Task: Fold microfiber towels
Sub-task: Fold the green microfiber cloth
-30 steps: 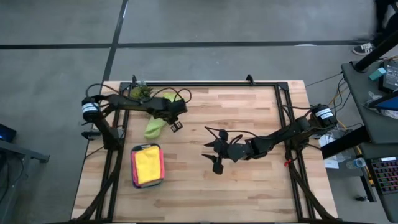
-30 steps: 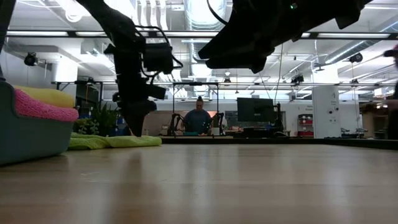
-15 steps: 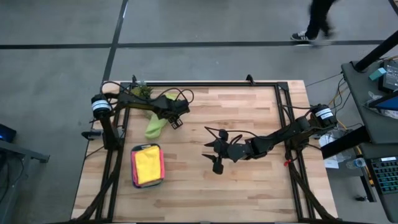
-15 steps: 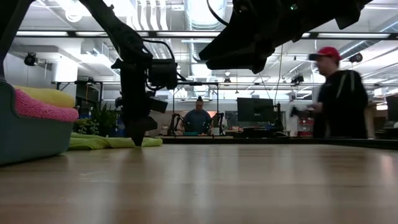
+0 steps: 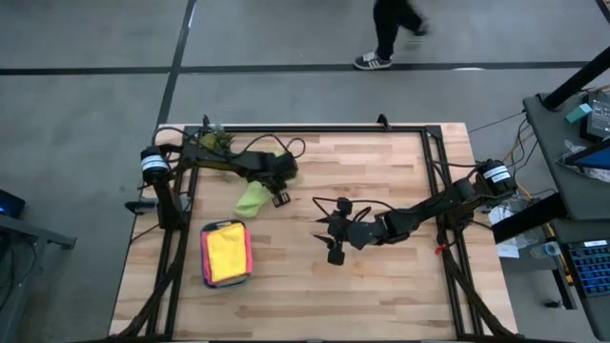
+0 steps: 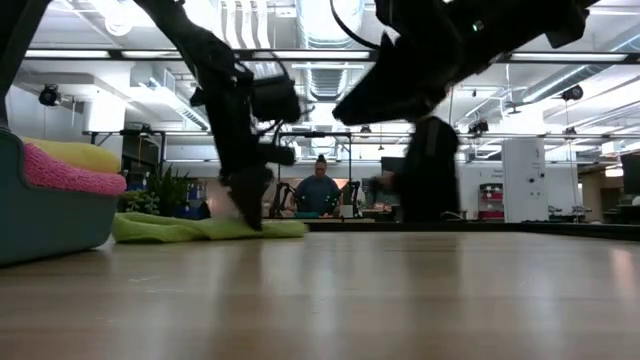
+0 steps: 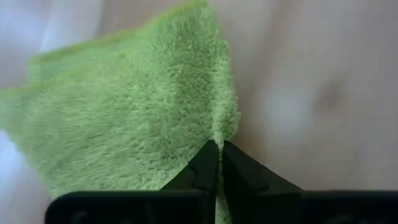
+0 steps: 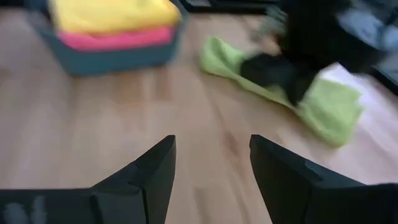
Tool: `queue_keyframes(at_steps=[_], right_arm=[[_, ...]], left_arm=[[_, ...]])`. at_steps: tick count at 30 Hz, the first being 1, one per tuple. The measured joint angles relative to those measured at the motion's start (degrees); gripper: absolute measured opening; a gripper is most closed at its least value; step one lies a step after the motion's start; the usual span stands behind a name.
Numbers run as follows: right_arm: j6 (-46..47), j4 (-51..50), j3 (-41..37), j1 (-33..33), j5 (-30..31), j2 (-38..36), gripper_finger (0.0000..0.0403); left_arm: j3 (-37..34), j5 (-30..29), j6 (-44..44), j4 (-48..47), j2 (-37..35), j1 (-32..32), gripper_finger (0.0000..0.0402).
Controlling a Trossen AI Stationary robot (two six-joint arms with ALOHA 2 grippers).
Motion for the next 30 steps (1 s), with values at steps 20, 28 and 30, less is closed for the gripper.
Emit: queue_keyframes(at_steps=[20, 28, 30], right_arm=[[-1.6, -9.5, -0.1, 1.9, 15.2, -7.4, 0.0196], [-0.5, -4.7, 0.0, 1.5, 15.2, -10.2, 0.0196], [0.4, -2.1, 0.0, 1.4, 15.1, -9.5, 0.0196]], left_arm=[[-4.8, 11.0, 4.7, 23.6, -24.8, -12.1, 0.0000], [-12.7, 12.4, -0.9, 38.9, -28.4, -14.0, 0.0000], [-14.1, 12.4, -1.1, 40.8, -28.5, -14.5, 0.0000]])
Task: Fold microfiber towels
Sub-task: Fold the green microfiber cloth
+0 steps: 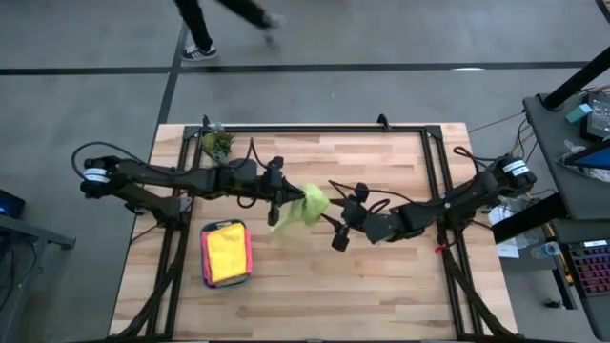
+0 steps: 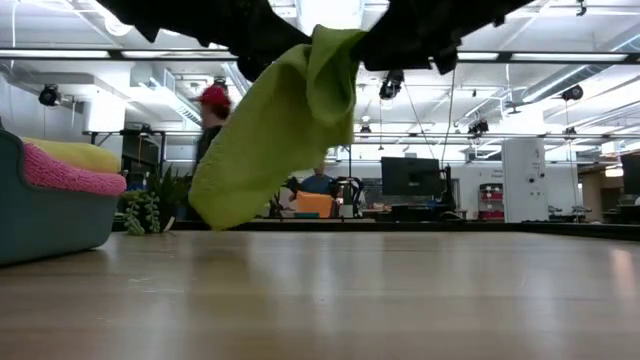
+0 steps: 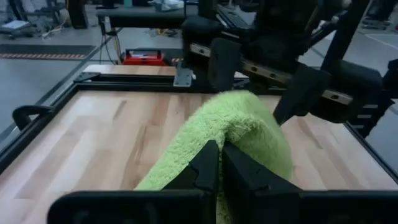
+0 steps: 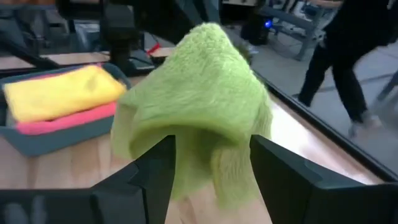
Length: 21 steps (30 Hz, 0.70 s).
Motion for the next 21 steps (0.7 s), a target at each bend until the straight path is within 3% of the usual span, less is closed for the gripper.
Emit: queue_keyframes(at_steps=[4, 7, 17, 21], right_arm=[[-1.8, 4.7, 0.0, 0.0, -5.4, 2.0, 0.0196], [-1.7, 6.2, 0.0, 0.0, -5.8, 2.7, 0.0196], [-1.7, 6.1, 0.0, 0.0, 5.0, 2.8, 0.0196], [-3.7, 6.3, 0.0, -0.1, 6.6, 2.8, 0.0195]], left_arm=[[-1.0, 0.1, 0.0, 1.9, 0.0, -0.2, 0.0000], [-1.4, 0.0, 0.0, 1.6, 0.1, -0.2, 0.0000], [-1.5, 1.2, 1.5, 1.4, 0.3, -0.4, 0.0000], [-1.5, 2.5, 1.6, 1.2, 0.3, -0.4, 0.0000]])
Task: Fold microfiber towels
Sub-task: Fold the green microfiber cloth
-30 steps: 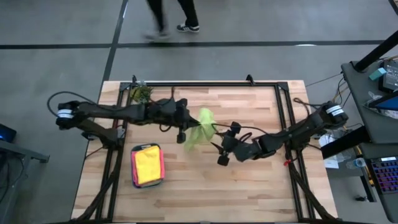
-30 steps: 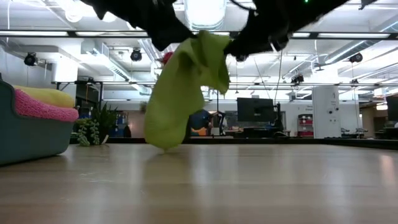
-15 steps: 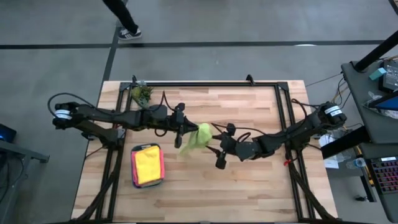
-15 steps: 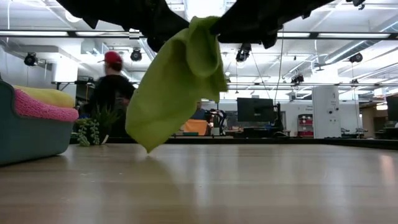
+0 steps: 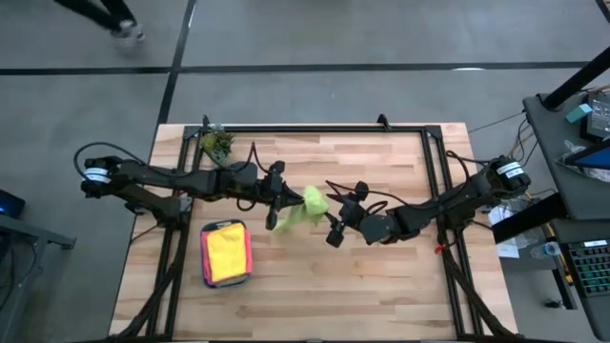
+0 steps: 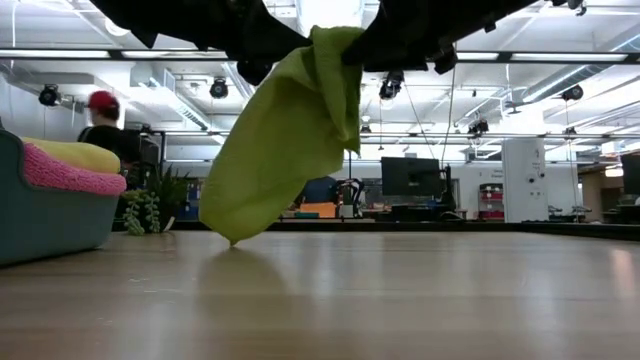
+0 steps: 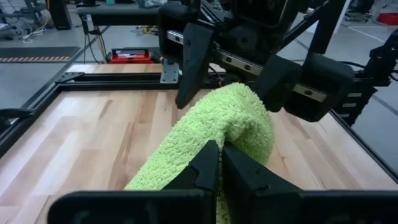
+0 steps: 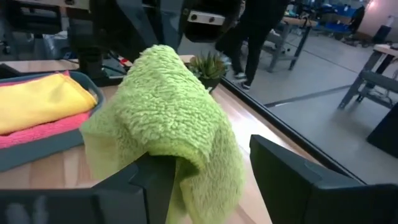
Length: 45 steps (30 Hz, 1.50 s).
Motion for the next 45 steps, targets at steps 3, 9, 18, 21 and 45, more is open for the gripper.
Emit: queue_keyframes(at_steps=[3, 9, 18, 21, 45], right_arm=[[-0.4, 0.1, 0.0, 0.1, -0.1, 0.0, 0.0184], [-0.7, 0.1, 0.0, 0.7, -0.3, 0.0, 0.0108], [-5.3, -3.9, 5.8, 2.6, -0.5, -0.1, 0.0010], [-3.1, -15.3, 11.8, 2.9, -0.6, -0.1, 0.0009], [28.2, -54.7, 29.8, -2.4, 5.0, 0.4, 0.0009]], left_arm=[[0.0, 0.0, 0.1, -0.2, 0.0, 0.0, 0.0000], [0.0, 0.0, 0.1, -0.2, 0.0, 0.0, 0.0000], [0.6, -0.1, 0.8, -0.2, -0.4, 1.0, 0.0069], [0.9, -0.2, 4.0, -0.4, -0.7, 1.9, 0.0125], [0.2, 2.5, -1.8, 0.3, -2.6, -1.3, 0.0237]])
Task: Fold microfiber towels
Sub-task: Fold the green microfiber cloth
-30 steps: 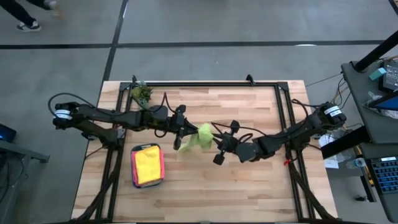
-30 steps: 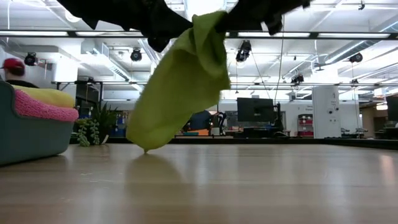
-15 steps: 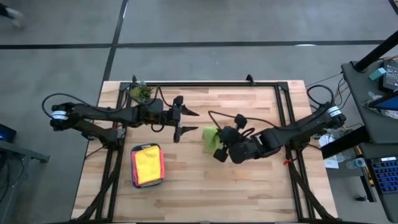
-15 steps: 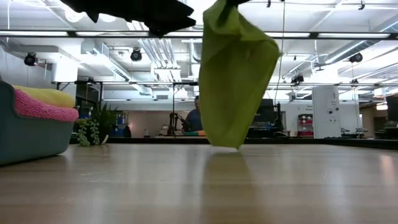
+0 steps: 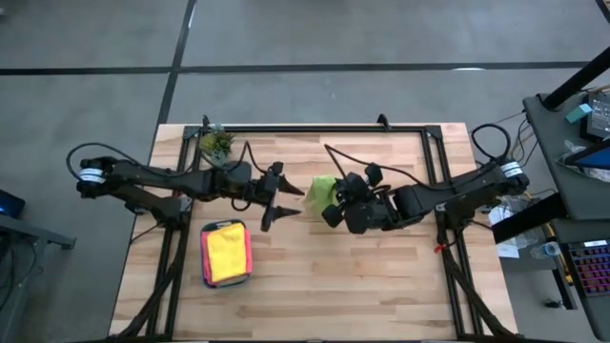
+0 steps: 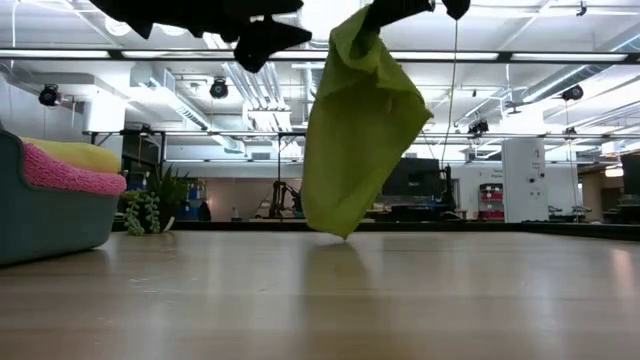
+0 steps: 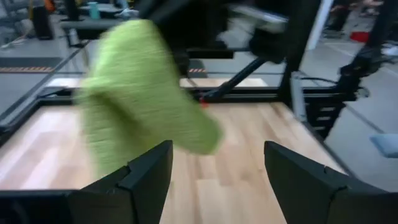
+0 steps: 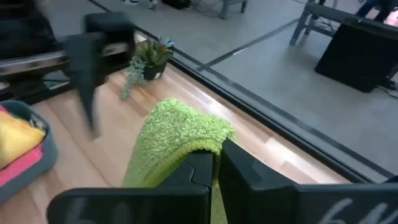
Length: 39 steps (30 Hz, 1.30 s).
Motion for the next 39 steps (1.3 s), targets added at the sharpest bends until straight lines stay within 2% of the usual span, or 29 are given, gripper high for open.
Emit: queue_keyframes(at_steps=[3, 9, 14, 18, 24, 34, 37, 39], right_arm=[[0.0, 0.2, 0.0, -0.8, 0.0, 0.0, 0.0009], [-0.3, 0.4, -0.1, -1.1, 0.0, 0.0, 0.0009], [-0.4, 0.5, -0.1, -1.1, 0.0, 0.0, 0.0009], [-0.4, 0.5, -0.1, -1.1, 0.0, 0.0, 0.0009], [-0.5, 0.5, -0.1, -1.2, 0.0, 0.0, 0.0009], [-0.6, 0.3, -0.2, -1.2, 0.0, 0.3, 0.0009], [-0.6, 0.3, -0.2, -1.2, 0.0, 0.8, 0.0009], [-0.7, 0.3, -0.3, -1.2, 0.0, 0.9, 0.0009]], left_arm=[[0.0, -1.3, -1.5, 1.2, 0.1, -2.5, 0.0237], [0.0, -15.6, -4.7, 1.0, 3.2, -4.1, 0.0237], [0.5, -15.2, -6.2, 4.2, 7.5, -4.2, 0.0237], [2.0, -11.5, -7.3, 6.9, 10.7, -4.2, 0.0237], [4.3, -11.3, -9.2, 7.1, 15.4, -3.9, 0.0237], [6.5, -11.2, -10.2, 14.8, 20.4, -3.3, 0.0237], [6.4, -11.4, -10.0, 15.6, 20.2, -3.0, 0.0219], [6.4, -11.4, -9.7, 15.5, 20.2, -2.8, 0.0192]])
